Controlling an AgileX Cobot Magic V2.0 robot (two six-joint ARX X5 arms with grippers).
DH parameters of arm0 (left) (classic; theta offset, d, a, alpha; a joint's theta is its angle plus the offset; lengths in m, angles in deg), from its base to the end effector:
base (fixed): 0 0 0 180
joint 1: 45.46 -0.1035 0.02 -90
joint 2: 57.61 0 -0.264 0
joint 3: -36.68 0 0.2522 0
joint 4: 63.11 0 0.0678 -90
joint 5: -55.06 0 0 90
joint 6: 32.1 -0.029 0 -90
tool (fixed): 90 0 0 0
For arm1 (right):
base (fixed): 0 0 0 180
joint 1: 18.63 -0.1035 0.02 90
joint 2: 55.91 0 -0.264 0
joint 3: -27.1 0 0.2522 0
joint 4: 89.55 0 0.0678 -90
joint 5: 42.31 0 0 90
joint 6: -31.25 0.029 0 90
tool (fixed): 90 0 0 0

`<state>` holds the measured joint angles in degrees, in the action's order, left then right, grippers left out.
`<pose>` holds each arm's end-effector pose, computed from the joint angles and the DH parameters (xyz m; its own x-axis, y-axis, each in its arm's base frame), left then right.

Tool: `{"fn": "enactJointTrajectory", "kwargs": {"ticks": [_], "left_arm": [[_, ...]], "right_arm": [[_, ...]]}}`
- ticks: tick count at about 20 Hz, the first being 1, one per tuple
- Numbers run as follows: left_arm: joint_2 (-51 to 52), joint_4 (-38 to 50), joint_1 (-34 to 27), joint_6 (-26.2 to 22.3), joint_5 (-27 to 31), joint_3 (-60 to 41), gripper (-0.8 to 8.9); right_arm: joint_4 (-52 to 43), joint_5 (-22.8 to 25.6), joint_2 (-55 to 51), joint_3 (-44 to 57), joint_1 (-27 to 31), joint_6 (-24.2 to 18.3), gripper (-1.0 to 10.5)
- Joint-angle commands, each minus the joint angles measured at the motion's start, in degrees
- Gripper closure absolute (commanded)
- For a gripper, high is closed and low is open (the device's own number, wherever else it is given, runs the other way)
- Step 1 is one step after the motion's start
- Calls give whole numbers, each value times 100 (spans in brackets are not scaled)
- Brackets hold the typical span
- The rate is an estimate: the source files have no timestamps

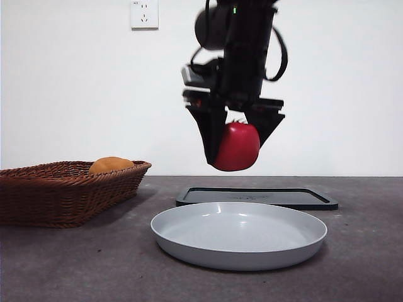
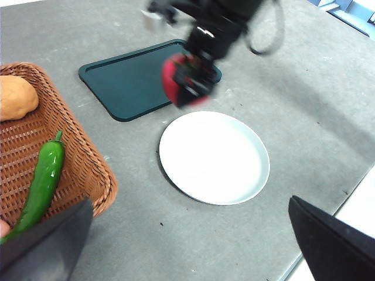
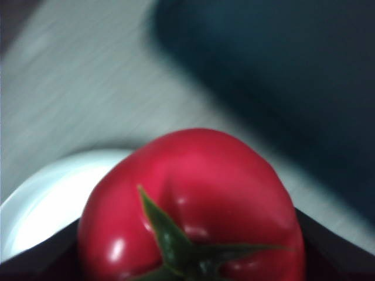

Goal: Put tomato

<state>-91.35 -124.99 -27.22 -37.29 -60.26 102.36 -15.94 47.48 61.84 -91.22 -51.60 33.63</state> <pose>0.0872 -0.0418 0.3366 0.6101 -0.6514 -0.4511 0.6752 0.7253 -0.1342 0.3551 0.2305 0.2471 0.2427 0.1618 -0.9565 -0.5113 0.8593 0.0156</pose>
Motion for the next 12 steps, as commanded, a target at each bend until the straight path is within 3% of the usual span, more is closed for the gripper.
{"fn": "enactJointTrajectory", "kwargs": {"ticks": [1,7,12], "left_arm": [[-20,52,9,11,-22,50,156],[-20,48,9,9,-22,50,156],[-20,50,9,11,-22,50,156]], "right_arm": [[46,22,730,-885,260,-142,749],[-28,2,1969,-2492,793,-175,748],[-282,-87,2199,-2570,944,-175,748]]}}
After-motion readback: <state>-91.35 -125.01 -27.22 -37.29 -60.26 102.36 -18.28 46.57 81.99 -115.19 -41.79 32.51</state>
